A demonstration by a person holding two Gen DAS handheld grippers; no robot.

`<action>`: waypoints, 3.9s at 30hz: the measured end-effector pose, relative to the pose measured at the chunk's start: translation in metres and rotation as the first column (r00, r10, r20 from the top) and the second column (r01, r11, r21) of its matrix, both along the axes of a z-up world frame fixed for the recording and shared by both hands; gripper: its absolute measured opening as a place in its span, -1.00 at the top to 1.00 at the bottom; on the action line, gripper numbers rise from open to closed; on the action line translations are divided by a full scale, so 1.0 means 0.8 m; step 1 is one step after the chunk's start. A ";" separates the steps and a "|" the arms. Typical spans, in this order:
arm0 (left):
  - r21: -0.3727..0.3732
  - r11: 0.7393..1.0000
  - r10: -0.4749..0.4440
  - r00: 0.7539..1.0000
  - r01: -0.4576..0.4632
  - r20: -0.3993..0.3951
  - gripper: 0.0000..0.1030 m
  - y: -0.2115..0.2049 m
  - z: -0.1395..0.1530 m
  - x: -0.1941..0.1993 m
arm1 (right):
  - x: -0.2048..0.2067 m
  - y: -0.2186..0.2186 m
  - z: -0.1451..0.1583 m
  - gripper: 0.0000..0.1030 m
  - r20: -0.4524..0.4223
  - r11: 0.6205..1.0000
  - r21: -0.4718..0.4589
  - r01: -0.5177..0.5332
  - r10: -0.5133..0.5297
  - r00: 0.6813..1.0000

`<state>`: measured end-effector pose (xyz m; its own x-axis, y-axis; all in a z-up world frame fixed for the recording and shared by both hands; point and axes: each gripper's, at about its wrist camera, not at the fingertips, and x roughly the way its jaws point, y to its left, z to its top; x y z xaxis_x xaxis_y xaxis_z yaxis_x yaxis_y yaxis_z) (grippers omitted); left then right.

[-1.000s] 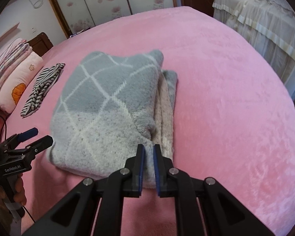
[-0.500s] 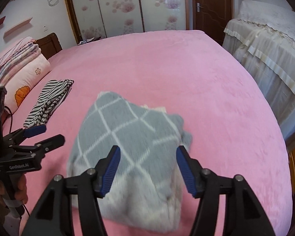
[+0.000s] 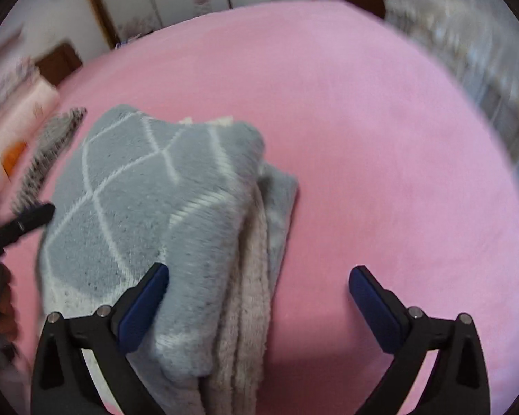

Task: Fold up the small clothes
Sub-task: 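Lower both grippers onto the folded sweater's edge and grasp it, then lift the folded sweater with both grippers and carry it onto the striped shirt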

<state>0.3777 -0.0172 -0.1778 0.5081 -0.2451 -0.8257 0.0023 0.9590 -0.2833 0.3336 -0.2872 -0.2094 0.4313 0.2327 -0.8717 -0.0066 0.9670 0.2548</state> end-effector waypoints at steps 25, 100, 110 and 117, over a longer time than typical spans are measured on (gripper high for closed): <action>-0.168 0.974 -0.177 0.974 0.153 -0.139 -0.99 -0.036 -0.054 0.027 | 0.042 -0.018 -0.032 -0.94 -0.040 0.975 0.196 -0.101 0.111 0.993; 0.192 0.973 0.092 0.979 -0.127 0.179 0.23 0.370 0.239 -0.029 | 0.121 0.386 0.188 0.22 0.179 0.918 0.343 -0.200 0.145 0.973; 0.179 0.964 0.178 0.976 -0.198 0.122 0.22 0.523 0.164 0.087 | 0.230 0.509 0.115 0.22 0.109 0.906 0.399 -0.138 0.102 0.989; 0.176 0.959 0.218 0.975 -0.222 0.044 0.19 0.552 0.082 0.121 | 0.252 0.538 0.052 0.22 0.043 0.919 0.382 -0.100 0.091 0.995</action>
<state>0.4743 0.4244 -0.1122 0.5531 0.0259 -0.8327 -0.2099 0.9716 -0.1092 0.5349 0.1428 -0.1677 0.4103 0.5880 -0.6971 -0.1051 0.7898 0.6043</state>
